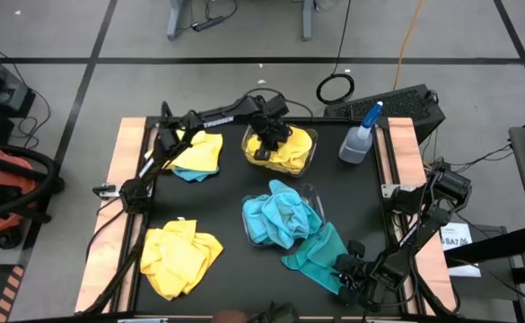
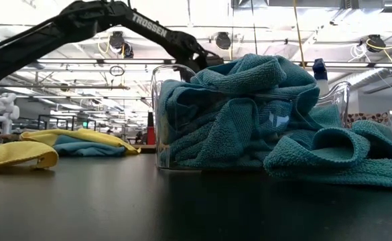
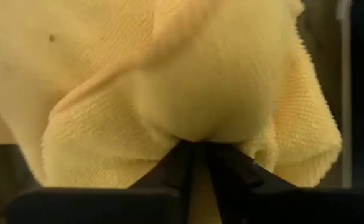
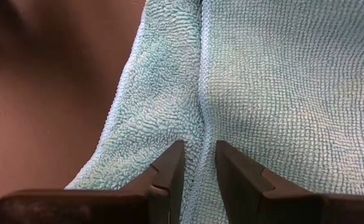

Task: Sort microfiber towel by color & place in baskets
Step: Put the yellow microfiber cloth into the top transparent bin, then put the blue microfiber cloth into the bottom transparent bin

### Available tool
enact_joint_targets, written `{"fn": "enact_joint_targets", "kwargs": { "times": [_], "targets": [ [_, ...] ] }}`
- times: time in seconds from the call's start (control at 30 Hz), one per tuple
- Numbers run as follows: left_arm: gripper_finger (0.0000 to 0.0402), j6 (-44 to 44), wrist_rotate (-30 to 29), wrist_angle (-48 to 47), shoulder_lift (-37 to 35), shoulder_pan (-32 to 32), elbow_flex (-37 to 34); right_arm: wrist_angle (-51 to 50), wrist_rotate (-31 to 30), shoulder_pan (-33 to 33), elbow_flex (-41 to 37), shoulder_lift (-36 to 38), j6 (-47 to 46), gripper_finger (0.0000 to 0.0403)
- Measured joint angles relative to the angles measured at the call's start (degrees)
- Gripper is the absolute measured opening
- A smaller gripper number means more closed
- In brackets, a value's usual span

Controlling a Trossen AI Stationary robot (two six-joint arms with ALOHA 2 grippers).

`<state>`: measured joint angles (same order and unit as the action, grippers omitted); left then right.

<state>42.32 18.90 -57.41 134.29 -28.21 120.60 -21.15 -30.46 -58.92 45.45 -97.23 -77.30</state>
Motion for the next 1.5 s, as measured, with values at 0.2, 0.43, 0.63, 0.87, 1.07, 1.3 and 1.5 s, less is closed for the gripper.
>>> {"fn": "enact_joint_targets", "kwargs": {
  "times": [0.2,0.43,0.63,0.87,1.07,1.3,1.5],
  "targets": [
    [0.0101,0.0,-0.8,2.1,2.3,0.0,0.0,0.0,-0.2,0.0,0.0,0.0,0.0,0.0084],
    [0.0114,-2.0,-2.9,2.1,1.7,0.0,1.3,-0.1,-1.0,0.0,0.0,0.0,0.2,0.0084],
    [0.0114,-3.0,-3.0,-3.8,-2.1,0.4,6.7,0.1,-1.2,0.0,0.0,0.0,3.4,0.0099],
    [0.0114,-3.1,-3.2,-12.2,-9.4,3.6,10.2,0.0,-1.1,0.0,1.1,0.1,7.6,0.0188],
    [0.0114,-4.5,-3.6,-11.8,-16.7,8.7,10.2,-2.2,-2.8,0.0,3.9,0.2,13.1,0.0253],
    [0.0114,-6.3,-4.4,-12.9,-19.9,16.0,10.2,-6.0,-7.3,0.5,4.9,0.2,13.9,0.0271],
    [0.012,-7.5,-14.2,-15.7,-20.1,23.7,10.2,-9.7,-7.4,2.5,4.9,0.2,12.0,0.0272]
  ]
}}
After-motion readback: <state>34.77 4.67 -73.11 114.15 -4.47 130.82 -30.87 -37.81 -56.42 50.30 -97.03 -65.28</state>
